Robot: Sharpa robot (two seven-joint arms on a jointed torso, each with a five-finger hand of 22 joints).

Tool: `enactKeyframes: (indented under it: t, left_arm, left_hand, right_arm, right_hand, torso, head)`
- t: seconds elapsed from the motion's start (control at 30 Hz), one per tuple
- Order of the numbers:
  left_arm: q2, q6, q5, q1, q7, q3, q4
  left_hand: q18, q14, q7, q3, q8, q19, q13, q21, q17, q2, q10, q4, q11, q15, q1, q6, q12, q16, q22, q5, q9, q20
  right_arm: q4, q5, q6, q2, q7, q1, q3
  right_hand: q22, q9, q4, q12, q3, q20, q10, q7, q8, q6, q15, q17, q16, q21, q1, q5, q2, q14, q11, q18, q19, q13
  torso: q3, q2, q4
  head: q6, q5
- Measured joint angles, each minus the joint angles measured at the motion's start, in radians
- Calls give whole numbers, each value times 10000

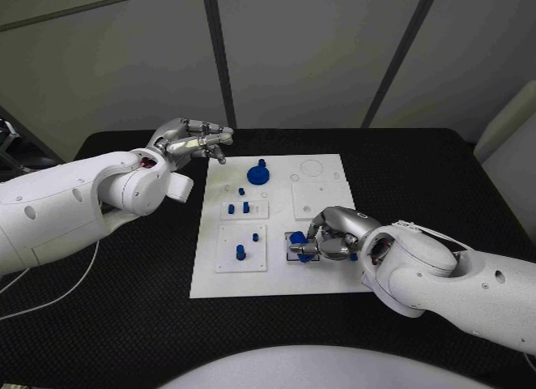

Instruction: Assemble the parts on the task board

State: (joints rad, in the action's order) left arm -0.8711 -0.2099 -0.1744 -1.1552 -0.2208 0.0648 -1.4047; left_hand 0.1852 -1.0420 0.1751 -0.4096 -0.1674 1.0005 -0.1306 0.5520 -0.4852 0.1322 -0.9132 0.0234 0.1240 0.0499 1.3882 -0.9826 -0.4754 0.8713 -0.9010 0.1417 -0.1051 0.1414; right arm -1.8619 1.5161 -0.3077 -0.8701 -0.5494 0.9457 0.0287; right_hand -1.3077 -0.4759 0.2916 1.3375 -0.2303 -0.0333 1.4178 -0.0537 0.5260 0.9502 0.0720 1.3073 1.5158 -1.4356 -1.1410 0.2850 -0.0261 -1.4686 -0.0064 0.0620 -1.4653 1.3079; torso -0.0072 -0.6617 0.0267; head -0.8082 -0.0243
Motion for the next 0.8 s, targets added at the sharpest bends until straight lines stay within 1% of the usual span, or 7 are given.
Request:
enactKeyframes:
  t: [0.13, 0.2, 0.27, 0.4, 0.5, 0.7, 0.8]
  left_arm:
    - [13, 5, 0, 0, 2, 0, 7]
    - [23, 9, 0, 0, 3, 0, 7]
    - [24, 12, 0, 0, 4, 0, 7]
    - [24, 15, 0, -1, 6, 0, 12]
    - [21, 16, 0, -1, 7, 1, 13]
    - [12, 18, 0, -1, 10, 1, 15]
    - [8, 19, 0, -1, 10, 1, 15]
  left_hand:
    - [0, 0, 0, 0, 0, 0, 0, 0, 0, 1, 0, 0, 0, 0, 1, 0, 0, 0, 0, 0, 0, 0]
    - [0, 0, 0, 0, 0, 0, 0, 0, -1, 1, 0, 0, 0, 0, 1, 0, 0, 0, -1, 0, 0, 0]
    - [-1, 0, 0, 0, 0, 0, -1, 0, -1, 1, 0, 0, 0, 0, 1, 0, 0, 0, -1, 0, -1, 0]
    - [0, 0, 0, 0, 0, 0, -1, 0, -1, 1, 0, 0, 0, 0, 1, 0, 0, 0, -1, 0, 0, 0]
    - [0, 0, 0, 0, 0, 0, -1, 0, -1, 2, 0, 0, 0, 0, 2, 0, 0, 0, -1, 0, -1, 0]
    - [0, 0, 0, 0, 0, 0, -1, 0, -1, 2, 0, 0, 0, 0, 2, 0, 0, 0, -2, 0, -1, 0]
    - [0, 0, 0, 0, 0, 0, -2, 0, -1, 2, 0, 0, 0, 0, 2, 0, 0, 0, -2, 0, -1, 0]
  right_arm:
    - [55, 6, 8, 75, -103, 5, 2]
    - [78, 9, 6, 97, -142, 5, 3]
    - [95, 13, 0, 109, -173, 5, 3]
    - [109, 33, -16, 123, -218, 6, 3]
    - [108, 43, -34, 122, -237, 7, 3]
    - [-43, 58, -38, 11, -238, 8, 2]
    - [-145, 73, -32, -62, -214, 8, 1]
  right_hand:
    - [0, -145, 0, -70, -293, 0, -29, -38, 47, -39, 35, 0, 0, 0, 511, -1294, 32, 34, -29, 0, 0, 0]
    - [0, -209, 0, -135, -318, -1, -29, -73, 47, -75, 34, 0, 0, 0, 805, -1917, 179, 35, -28, -1, 0, 0]
    - [0, -274, 6, -136, -311, -1, -29, -60, 47, -129, 34, 0, 0, 0, 1125, -2252, 425, 35, -28, -1, 0, -1]
    - [1, -384, 33, -194, 22, -1, -65, -47, 47, -175, 34, 0, 0, 0, 1664, -2330, 880, 35, -64, 0, 0, 0]
    - [1, -403, 43, -223, 121, -1, -66, -47, 47, -174, 34, 0, 0, 0, 1753, -2330, 969, 35, -64, -1, 0, -1]
    - [2, -462, 34, -223, 347, -1, -66, -47, 47, -174, 34, 0, 0, 0, 1768, -2330, 976, 35, -64, -1, 0, -1]
    - [2, -536, -104, -223, 594, -2, -65, -47, 47, -174, 34, 0, 0, 0, 1312, -1871, 657, 35, -63, 0, 0, -1]
  torso:
    - [0, 0, 13]
    - [0, 1, 13]
    - [0, 4, 13]
    - [0, 7, 13]
    - [0, 7, 13]
    - [1, 11, 17]
    - [3, 10, 21]
  head:
    - [-16, -21]
    - [-17, -22]
    - [-17, -23]
    - [-17, -23]
    - [-18, -22]
    - [-34, -29]
    - [-40, -33]
